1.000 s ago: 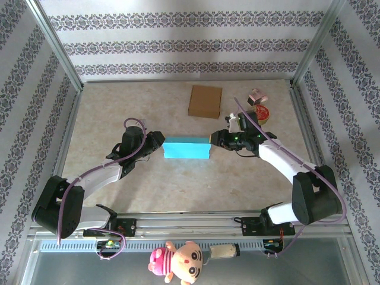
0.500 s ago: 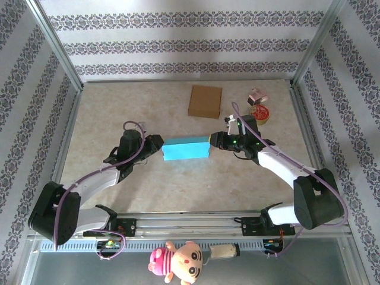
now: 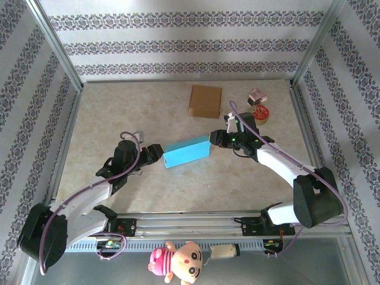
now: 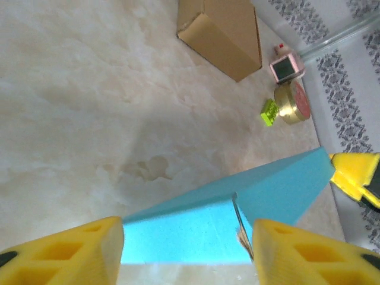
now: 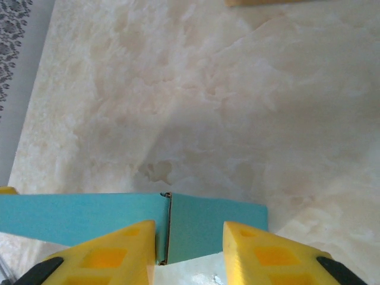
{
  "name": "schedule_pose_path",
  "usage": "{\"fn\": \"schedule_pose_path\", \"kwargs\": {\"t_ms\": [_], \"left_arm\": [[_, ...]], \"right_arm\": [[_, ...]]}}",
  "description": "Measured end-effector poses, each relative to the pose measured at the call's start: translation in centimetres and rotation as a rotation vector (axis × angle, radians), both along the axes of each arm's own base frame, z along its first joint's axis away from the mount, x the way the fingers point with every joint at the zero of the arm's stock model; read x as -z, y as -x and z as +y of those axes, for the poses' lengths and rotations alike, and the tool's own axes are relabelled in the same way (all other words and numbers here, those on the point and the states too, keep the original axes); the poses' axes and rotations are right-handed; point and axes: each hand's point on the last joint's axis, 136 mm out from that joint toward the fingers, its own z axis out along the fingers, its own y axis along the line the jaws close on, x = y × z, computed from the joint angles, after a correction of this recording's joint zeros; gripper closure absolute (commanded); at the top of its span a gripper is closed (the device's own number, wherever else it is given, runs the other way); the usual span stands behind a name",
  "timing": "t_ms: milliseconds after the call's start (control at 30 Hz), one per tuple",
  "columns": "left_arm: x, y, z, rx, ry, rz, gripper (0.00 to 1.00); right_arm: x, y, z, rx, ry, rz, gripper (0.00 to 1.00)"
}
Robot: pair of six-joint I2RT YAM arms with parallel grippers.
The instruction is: Fold the paper box
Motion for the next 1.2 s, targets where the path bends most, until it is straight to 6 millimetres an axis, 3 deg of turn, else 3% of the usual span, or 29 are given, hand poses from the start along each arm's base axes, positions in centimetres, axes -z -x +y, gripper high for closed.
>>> {"fn": "schedule_pose_path", "kwargs": {"t_ms": [133,233,500,833,1000,1200], "left_arm": [[-3.2,-0.3,0.2,-0.025,0.042,-0.051,0.31],[-4.3,-0.2,0.2,-0.042,0.083,-0.058,0.29],[-2.7,-0.3,-0.4,-0.065,0.123,0.027,0.27],[-0.5,-2.8,-1.5,-0.082,0.129,0.082,0.28],[0.0,-3.5,-2.0,-0.084,0.144,0.096,0.35],[0.3,-3.6,-2.1,-0.088,0.153,0.109,0.56]], "right_arm": [[-0.1,-0.3,-0.3,0.012,0.023,0.004,0.65],[-0.1,-0.4,-0.4,0.017,0.033,0.01,0.65],[-0.1,-0.4,-0.6,0.022,0.05,0.026,0.65],[-0.1,-0.2,-0.3,0.011,0.061,0.037,0.64],[-0.1,-0.2,-0.2,0.009,0.063,0.038,0.64],[-0.1,-0.1,0.2,-0.003,0.064,0.038,0.64]]}}
